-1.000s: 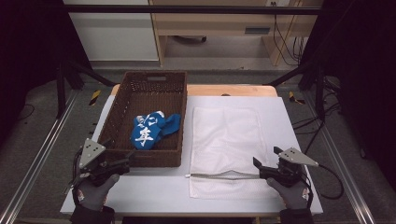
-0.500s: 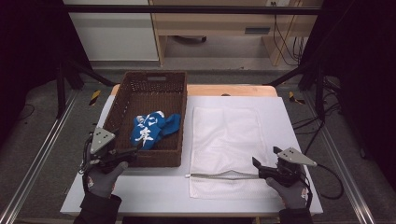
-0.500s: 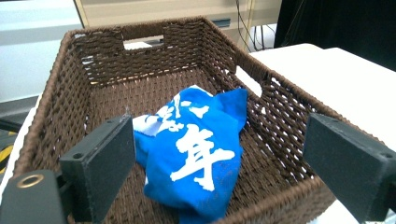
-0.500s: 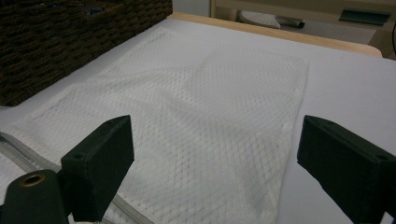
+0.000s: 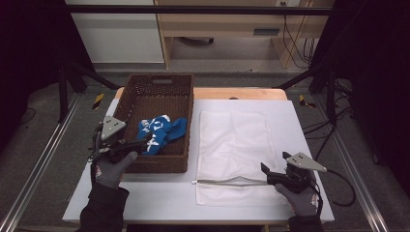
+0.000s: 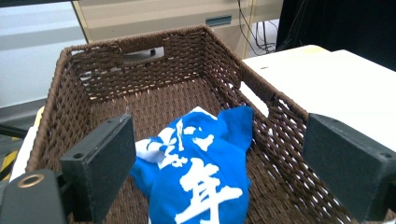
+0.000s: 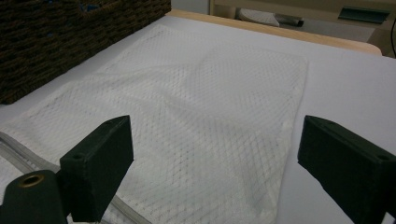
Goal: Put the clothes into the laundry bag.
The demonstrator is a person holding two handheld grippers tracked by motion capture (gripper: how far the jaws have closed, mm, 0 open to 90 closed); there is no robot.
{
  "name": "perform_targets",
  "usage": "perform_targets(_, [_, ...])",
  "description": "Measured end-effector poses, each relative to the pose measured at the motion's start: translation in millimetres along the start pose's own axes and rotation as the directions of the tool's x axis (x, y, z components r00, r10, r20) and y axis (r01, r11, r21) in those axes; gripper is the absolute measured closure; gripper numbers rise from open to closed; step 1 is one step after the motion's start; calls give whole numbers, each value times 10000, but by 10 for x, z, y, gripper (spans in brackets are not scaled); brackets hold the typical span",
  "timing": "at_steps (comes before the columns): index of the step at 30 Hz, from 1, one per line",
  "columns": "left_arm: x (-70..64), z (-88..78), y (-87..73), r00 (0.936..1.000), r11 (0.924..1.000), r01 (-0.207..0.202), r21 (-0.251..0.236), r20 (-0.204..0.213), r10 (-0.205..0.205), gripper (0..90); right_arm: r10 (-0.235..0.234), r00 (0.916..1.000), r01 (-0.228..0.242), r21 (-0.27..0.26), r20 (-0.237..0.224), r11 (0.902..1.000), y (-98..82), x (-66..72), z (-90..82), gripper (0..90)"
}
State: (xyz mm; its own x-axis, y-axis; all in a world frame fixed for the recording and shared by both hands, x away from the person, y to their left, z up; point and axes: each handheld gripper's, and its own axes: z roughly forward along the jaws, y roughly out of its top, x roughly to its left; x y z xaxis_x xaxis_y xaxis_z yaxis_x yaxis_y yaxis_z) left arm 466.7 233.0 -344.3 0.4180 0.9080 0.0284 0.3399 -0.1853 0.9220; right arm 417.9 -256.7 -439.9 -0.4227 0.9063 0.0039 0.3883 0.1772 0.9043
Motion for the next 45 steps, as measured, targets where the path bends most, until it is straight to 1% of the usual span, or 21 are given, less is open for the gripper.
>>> perform_targets(4, [4, 66, 49, 10000, 9999, -41, 111, 3, 41, 97, -34, 10000, 34, 15, 21, 10000, -2, -2, 1, 105])
perform_targets(5, [5, 116, 77, 9999, 9998, -123, 184, -64, 125, 97, -23, 10000, 23, 19, 21, 10000, -3, -2, 2, 105])
perform_targets(12, [35, 270, 150, 9989, 9972, -407, 625, -199, 420, 99, -25, 10000, 25, 44, 20, 10000, -4, 4, 9, 104])
perform_targets(15, [50, 309, 167, 9989, 9967, -391, 713, -231, 408, 99, -21, 10000, 21, 37, 27, 10000, -6, 2, 12, 103])
perform_targets(17, [88, 367, 203, 9991, 9960, -328, 836, -257, 351, 100, -40, 10000, 40, 42, 49, 10000, -7, 1, 14, 103])
perform_targets(19, [91, 383, 210, 9990, 9961, -316, 826, -290, 341, 100, -41, 10000, 40, 39, 50, 10000, -8, 1, 14, 103])
perform_targets(20, [100, 427, 234, 9983, 9950, -407, 908, -378, 443, 100, -52, 10000, 52, 38, 54, 10000, -8, 0, 14, 102])
perform_targets(21, [100, 427, 234, 9983, 9950, -407, 908, -378, 443, 100, -52, 10000, 52, 38, 54, 10000, -8, 0, 14, 102])
perform_targets(22, [112, 488, 254, 9975, 9930, -494, 1070, -456, 545, 100, -16, 10000, 16, 49, 45, 10000, -8, 0, 16, 102])
perform_targets(24, [125, 553, 267, 9973, 9908, -520, 1252, -451, 580, 100, -49, 10000, 49, 66, 69, 10000, -12, -2, 20, 102])
perform_targets(26, [130, 586, 271, 9970, 9898, -557, 1309, -464, 623, 100, -55, 10000, 54, 91, 80, 9999, -15, 0, 25, 101])
perform_targets(27, [140, 646, 275, 9969, 9882, -576, 1416, -446, 645, 100, -54, 10000, 54, 109, 82, 9999, -17, -2, 27, 101])
perform_targets(31, [148, 779, 271, 9966, 9827, -685, 1720, -340, 754, 104, -46, 10000, 45, 99, 86, 9999, -18, -4, 32, 100])
perform_targets(33, [157, 845, 268, 9975, 9804, -641, 1863, -188, 688, 103, -40, 9999, 39, 94, 92, 9999, -18, -4, 34, 99])
perform_targets(36, [159, 934, 245, 9961, 9747, -796, 2088, -204, 857, 103, -46, 9999, 45, 100, 103, 9999, -19, -2, 36, 98])
perform_targets(38, [163, 996, 217, 9950, 9683, -886, 2336, -243, 969, 98, -45, 9999, 44, 116, 99, 9999, -19, -2, 37, 98])
perform_targets(39, [164, 1023, 203, 9950, 9664, -877, 2415, -246, 964, 95, -48, 9999, 46, 126, 111, 9999, -19, -4, 38, 97])
perform_targets(40, [164, 1023, 203, 9950, 9664, -877, 2415, -246, 964, 96, -48, 9999, 46, 126, 111, 9999, -19, -4, 38, 97])
perform_targets(41, [163, 1066, 181, 9957, 9632, -853, 2549, -132, 917, 96, -73, 9999, 71, 144, 116, 9999, -21, -5, 39, 97])
perform_targets(43, [163, 1100, 165, 9966, 9618, -791, 2621, -26, 826, 97, -80, 9999, 78, 157, 126, 9998, -24, -9, 44, 97])
perform_targets(45, [170, 1137, 148, 9970, 9579, -754, 2770, 59, 768, 100, -60, 9999, 58, 192, 115, 9998, -28, -8, 49, 95])
